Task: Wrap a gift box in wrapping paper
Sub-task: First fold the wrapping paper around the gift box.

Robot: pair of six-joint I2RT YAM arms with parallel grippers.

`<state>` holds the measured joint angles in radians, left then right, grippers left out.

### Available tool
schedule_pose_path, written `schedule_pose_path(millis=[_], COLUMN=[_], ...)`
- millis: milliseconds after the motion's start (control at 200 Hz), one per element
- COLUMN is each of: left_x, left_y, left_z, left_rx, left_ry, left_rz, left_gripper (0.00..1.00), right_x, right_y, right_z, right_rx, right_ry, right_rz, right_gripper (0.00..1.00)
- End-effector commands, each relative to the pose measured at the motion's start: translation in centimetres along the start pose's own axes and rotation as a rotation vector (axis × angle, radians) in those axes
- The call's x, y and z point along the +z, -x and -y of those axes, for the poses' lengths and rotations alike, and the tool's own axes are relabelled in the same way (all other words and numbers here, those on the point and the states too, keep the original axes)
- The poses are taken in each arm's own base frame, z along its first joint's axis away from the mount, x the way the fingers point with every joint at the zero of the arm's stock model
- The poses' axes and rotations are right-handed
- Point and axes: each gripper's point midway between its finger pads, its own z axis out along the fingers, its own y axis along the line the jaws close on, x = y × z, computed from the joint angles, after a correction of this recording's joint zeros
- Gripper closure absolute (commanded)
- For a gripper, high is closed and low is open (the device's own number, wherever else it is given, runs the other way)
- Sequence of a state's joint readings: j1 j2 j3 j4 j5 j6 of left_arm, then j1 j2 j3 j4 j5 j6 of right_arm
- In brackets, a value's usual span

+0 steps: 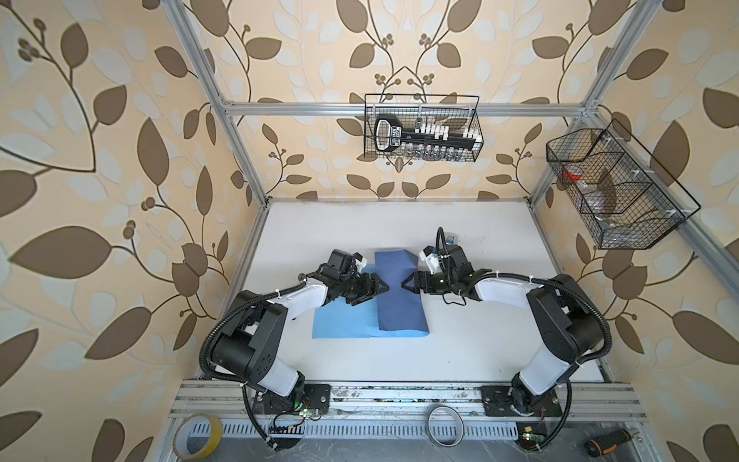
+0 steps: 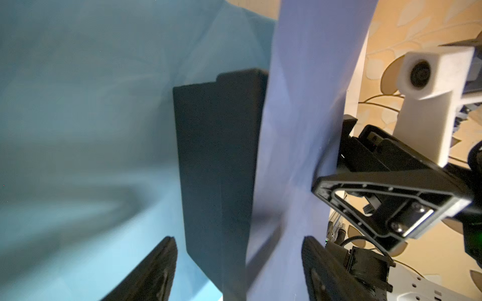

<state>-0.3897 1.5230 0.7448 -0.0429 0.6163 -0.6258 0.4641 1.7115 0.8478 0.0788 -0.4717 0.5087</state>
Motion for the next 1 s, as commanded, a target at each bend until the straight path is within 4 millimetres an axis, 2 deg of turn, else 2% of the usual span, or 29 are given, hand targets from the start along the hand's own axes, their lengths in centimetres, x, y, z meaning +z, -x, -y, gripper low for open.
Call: schedule_pose_path(millis=[0, 160, 385, 550, 995], left_x=[-0.2, 0.4, 0.9, 0.9, 0.9], left_y=[0.1, -0.7, -1.2, -1.2, -1.4], left_z=[1.5, 1.1, 0.3, 0.2, -0.1], left_rx=[0.061, 0.078, 0.093, 0.098, 0.097], left_ry=[-0.007, 0.013, 0.044, 0.049, 0.055], left_rz=[-0.008, -0.037, -0.077, -0.077, -0.080], left_gripper=[0.22, 0.25, 0.45, 0.55, 0.72], right_x=[0.6, 0.6, 0.3, -0.4, -2.8], right_y=[-2.4, -2.1, -1.4, -0.5, 0.3], right_z=[3.0, 2.8, 2.3, 1.7, 1.3], right_rx=[0.046, 0.046, 0.029, 0.007, -0.025], right_ry=[-0.104, -0.100, -0.093, -0.086, -0.086], right_rz=[-0.059, -0.053, -0.046, -0.037, -0.019], right_gripper=[0.10, 0.10, 0.09, 0.08, 0.05])
